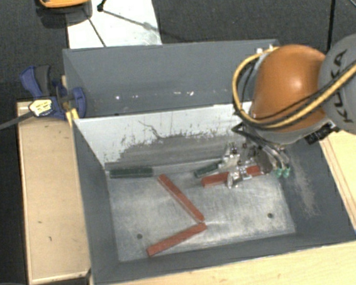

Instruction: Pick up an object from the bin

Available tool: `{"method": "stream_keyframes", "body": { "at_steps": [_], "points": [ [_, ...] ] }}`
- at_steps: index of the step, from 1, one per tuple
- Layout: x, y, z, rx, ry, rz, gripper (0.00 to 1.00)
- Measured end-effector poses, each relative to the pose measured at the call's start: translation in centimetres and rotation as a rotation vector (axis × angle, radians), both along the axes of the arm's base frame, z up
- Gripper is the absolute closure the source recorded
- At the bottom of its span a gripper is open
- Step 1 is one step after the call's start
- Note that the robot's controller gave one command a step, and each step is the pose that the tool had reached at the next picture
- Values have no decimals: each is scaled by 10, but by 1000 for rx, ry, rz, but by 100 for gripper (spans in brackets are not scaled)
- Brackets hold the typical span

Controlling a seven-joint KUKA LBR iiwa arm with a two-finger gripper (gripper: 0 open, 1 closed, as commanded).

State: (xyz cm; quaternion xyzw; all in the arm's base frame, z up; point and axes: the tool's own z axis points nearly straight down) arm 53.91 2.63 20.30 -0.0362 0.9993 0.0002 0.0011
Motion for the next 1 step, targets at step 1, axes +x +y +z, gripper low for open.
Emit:
{"method": "stream_keyframes", "body": {
  "at_steps": [1],
  "points": [
    [0,0,0,0,0,0,100]
  ]
}}
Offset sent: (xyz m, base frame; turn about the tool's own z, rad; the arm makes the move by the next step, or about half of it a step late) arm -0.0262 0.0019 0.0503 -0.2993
